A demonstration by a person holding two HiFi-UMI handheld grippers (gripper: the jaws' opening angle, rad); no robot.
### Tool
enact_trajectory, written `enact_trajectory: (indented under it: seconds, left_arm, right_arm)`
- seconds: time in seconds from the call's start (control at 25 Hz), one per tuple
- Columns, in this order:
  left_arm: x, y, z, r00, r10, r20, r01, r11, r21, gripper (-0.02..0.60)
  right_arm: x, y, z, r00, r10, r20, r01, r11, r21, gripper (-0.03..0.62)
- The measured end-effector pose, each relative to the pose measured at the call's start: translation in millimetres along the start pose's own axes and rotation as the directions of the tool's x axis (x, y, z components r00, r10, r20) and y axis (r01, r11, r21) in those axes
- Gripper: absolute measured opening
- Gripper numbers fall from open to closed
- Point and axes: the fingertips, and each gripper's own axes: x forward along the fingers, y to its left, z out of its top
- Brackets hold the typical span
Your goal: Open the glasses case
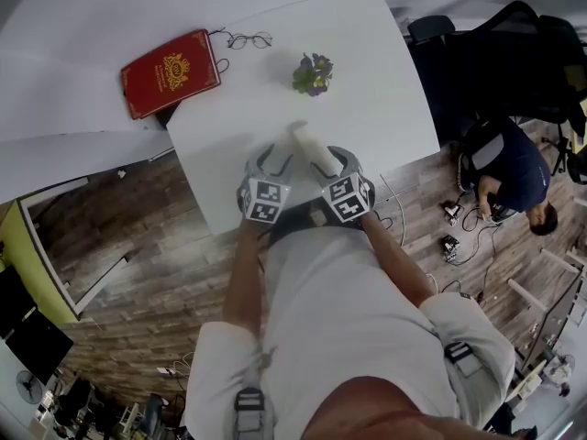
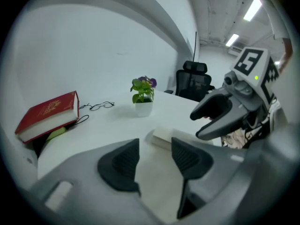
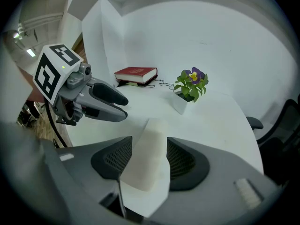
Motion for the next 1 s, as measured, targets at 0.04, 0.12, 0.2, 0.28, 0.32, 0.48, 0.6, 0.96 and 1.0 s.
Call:
enact_trajectory:
  seconds: [0.04,0.12,0.2,0.28,0.32,0.48,0.6,0.96,1.0]
  left_arm:
    - [1.4,0.6,-1.6,1.000,-0.004,-0.008,0.004,1.000,0.003,0.216]
    - [4.2,2.1,-4.2,1.000,-0.010,-0.022,0.011,1.000,0.008,0.216]
    - [7.7,2.7,-5.8,0.999,-0.021,-0.033,0.021,1.000,0.012,0.216]
    - [11.4,2.7,-6.5,0.999,-0.031,-0.037,0.032,0.999,0.019,0.216]
    - [13.4,2.7,-7.3,0.999,-0.036,-0.039,0.037,0.999,0.023,0.216]
    - [21.1,2.0,-12.8,0.996,-0.057,-0.062,0.059,0.997,0.038,0.216]
    - [25.3,2.0,-18.5,0.993,-0.073,-0.092,0.077,0.996,0.046,0.216]
    - [34.2,-2.0,-27.6,0.986,-0.111,-0.126,0.121,0.990,0.069,0.216]
    - [34.9,-2.3,-29.0,0.985,-0.113,-0.132,0.123,0.990,0.069,0.216]
  right_arm:
    - [1.9,0.6,-0.8,1.000,-0.001,-0.004,0.001,1.000,-0.001,0.219]
    - [5.8,1.4,-2.1,1.000,-0.002,-0.014,0.002,1.000,-0.002,0.219]
    - [9.4,2.2,-3.1,1.000,-0.002,-0.025,0.002,1.000,-0.003,0.221]
    - [12.8,3.7,-5.1,0.999,0.001,-0.038,-0.001,1.000,-0.006,0.235]
    - [14.7,4.6,-6.5,0.999,0.003,-0.046,-0.003,1.000,-0.008,0.244]
    - [21.5,5.7,-10.2,0.998,-0.003,-0.070,0.002,1.000,-0.008,0.262]
    - [27.1,5.1,-12.2,0.996,-0.012,-0.086,0.012,1.000,-0.005,0.270]
    - [39.7,5.6,-19.9,0.991,-0.036,-0.128,0.038,0.999,0.011,0.311]
    - [41.0,5.8,-20.8,0.990,-0.038,-0.132,0.040,0.999,0.012,0.313]
